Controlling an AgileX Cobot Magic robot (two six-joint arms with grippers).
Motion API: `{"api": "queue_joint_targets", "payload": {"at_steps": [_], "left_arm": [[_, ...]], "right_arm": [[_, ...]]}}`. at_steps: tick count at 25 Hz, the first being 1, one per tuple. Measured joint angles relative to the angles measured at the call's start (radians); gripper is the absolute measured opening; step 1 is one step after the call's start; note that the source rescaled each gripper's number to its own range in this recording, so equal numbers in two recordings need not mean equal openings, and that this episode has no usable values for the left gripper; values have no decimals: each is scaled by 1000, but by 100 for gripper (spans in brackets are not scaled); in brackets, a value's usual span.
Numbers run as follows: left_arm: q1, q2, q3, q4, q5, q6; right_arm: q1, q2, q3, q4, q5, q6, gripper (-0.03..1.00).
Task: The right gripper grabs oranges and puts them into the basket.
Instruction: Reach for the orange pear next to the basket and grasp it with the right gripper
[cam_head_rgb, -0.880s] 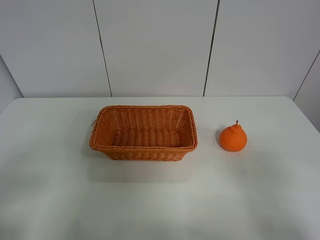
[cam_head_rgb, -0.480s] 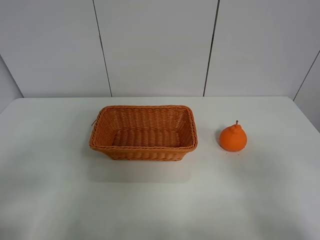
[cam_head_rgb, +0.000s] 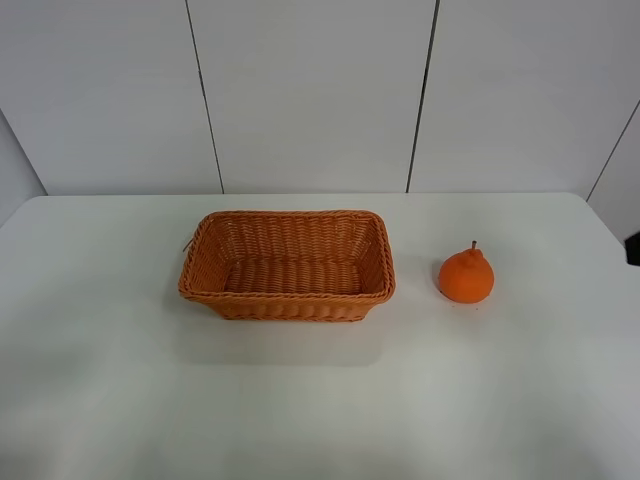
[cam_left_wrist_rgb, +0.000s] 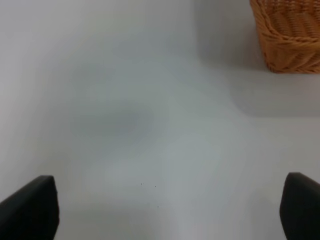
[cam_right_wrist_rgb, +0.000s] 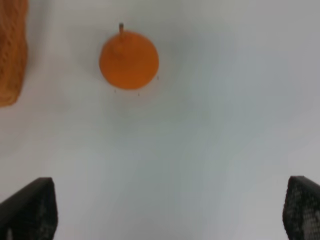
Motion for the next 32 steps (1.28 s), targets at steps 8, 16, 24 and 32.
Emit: {"api": "queue_joint_targets", "payload": {"at_steps": [8, 16, 24, 32], "left_arm": [[0, 0, 0, 0, 0, 0], [0, 0, 0, 0, 0, 0], [0, 0, 0, 0, 0, 0], [0, 0, 0, 0, 0, 0]], "right_arm": [[0, 639, -364, 1, 5, 0, 100], [58, 998, -641, 1, 43, -7, 100], [130, 1118, -685, 7, 38, -10, 100], [127, 1245, -687, 5, 1, -6, 100]]}}
